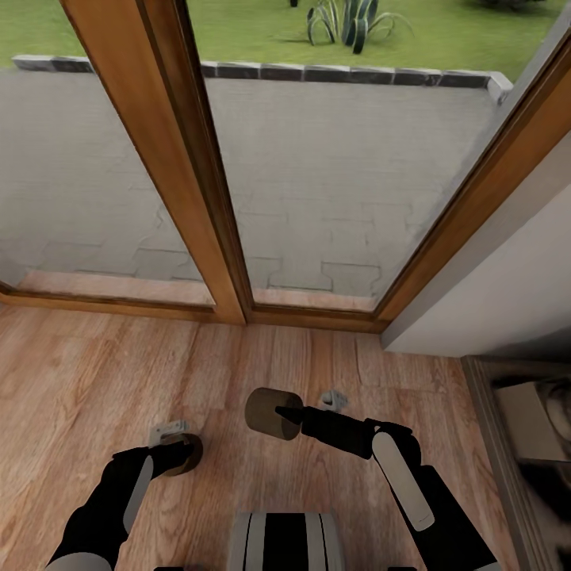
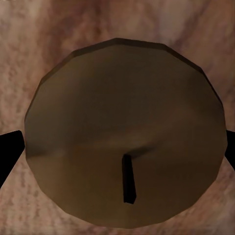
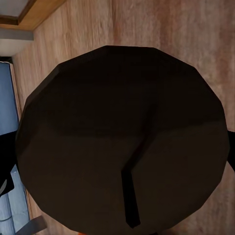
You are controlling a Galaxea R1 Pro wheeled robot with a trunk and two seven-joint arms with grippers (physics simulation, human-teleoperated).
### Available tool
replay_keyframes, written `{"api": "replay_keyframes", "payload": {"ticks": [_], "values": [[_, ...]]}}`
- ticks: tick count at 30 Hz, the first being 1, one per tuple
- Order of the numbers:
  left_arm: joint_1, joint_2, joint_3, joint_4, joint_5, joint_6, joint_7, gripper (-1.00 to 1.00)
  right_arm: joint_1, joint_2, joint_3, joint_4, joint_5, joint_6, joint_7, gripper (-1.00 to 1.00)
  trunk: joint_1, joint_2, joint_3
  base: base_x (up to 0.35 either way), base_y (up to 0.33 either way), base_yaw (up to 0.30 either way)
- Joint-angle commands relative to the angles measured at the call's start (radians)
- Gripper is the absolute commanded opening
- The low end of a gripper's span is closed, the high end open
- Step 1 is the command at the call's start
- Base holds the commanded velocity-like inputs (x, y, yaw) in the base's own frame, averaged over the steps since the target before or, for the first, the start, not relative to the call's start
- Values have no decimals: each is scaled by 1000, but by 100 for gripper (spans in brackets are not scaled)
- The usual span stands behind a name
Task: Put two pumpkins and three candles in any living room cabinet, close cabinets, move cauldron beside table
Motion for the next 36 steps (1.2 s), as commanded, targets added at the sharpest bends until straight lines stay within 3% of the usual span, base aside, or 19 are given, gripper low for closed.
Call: {"api": "replay_keyframes", "payload": {"ticks": [1,6,17,30,33,34,36], "values": [[0,0,0,0,3,-1,-1,-100,0,0,0,0,-1,0,0,-100,0,0,0,0,0,0],[0,1,1,0,3,-1,-1,-100,0,0,0,0,-1,0,-1,-100,0,0,0,0,0,0],[0,2,4,-14,4,7,-2,-100,0,0,-1,0,1,-5,-4,-100,-5,3,43,0,0,0],[0,4,5,-43,6,88,-2,-100,0,0,-11,0,0,-10,-10,-100,-11,6,93,-54,0,0],[0,4,6,-44,6,98,-2,-100,0,0,-22,-2,-2,-7,-38,-100,-12,6,104,-27,0,0],[0,4,6,-44,6,108,-2,-100,0,0,-38,-6,-7,-2,-91,-100,-13,7,108,-171,0,0],[0,4,6,-44,6,118,-2,-100,0,0,-43,-9,-10,0,-134,-100,-13,7,116,-229,0,0]]}}
